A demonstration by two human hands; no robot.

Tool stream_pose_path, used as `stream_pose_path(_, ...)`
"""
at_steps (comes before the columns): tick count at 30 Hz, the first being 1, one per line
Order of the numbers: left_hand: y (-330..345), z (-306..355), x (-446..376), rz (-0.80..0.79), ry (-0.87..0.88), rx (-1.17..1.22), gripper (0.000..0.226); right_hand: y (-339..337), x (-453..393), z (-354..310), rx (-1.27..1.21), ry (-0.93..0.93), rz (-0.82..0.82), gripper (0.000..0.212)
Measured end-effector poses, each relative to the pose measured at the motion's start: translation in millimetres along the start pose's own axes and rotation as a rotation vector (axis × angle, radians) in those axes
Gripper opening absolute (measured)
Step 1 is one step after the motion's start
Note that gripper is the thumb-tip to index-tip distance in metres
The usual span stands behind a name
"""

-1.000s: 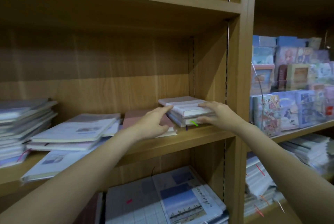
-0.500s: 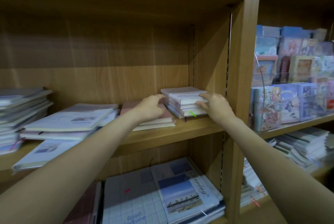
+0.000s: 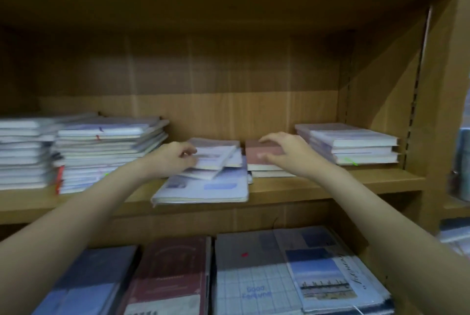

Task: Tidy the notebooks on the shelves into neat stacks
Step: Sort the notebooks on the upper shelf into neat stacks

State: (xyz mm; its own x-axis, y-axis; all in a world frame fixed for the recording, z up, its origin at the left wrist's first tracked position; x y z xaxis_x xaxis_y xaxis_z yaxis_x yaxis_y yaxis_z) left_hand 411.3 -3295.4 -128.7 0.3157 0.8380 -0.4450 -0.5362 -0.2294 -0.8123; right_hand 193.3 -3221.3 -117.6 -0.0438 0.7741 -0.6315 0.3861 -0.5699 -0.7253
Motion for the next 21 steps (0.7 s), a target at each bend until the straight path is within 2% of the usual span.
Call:
stream_pose_path(4, -21, -28, 22, -0.001, 0.052, -0.033, 0.054, 34, -10, -36, -0.159, 0.007, -0.222, 0.055)
stream_pose_path(8, -32, -43, 36, 0.079, 0.102, 0.005, 0.059, 57, -22, -57, -0.115, -0.015, -0.288, 0.067)
stream_pose_path(11, -41, -52, 46, 0.215, 0.112, 0.148, 0.047, 66, -32, -60, -0.042, 0.041, -0.306, 0.064)
stream_pose_path(13, -49, -60, 54, 0.343, 0.088, 0.272, 0.030, 67, -39, -58, 0.032, 0.037, -0.318, 0.057)
stream_pose_path(15, -56, -68, 58, 0.440, 0.081, 0.300, 0.021, 61, -43, -50, 0.040, 0.069, -0.288, 0.046)
stream_pose_path(18, -54, -79, 58, 0.409, 0.051, 0.289, 0.018, 54, -46, -33, 0.000, 0.145, -0.251, 0.038)
stream_pose_path(21, -45, -87, 55, 0.358, -0.001, 0.284, 0.017, 60, -47, -39, 0.019, 0.136, -0.348, 0.051)
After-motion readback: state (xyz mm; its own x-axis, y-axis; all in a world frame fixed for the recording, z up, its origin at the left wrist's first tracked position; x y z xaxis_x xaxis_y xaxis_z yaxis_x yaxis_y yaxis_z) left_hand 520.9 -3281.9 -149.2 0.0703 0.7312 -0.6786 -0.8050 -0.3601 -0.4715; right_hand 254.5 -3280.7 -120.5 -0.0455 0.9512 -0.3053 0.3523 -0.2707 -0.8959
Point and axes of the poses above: each hand's wrist, its own x-axis away from the middle knuckle, its own y-axis out of the palm, z = x × y, the point moved 6 cm from there along -x, towards the middle knuckle, and after that the axes turned 11 degrees about z, right-handed, at the moved point
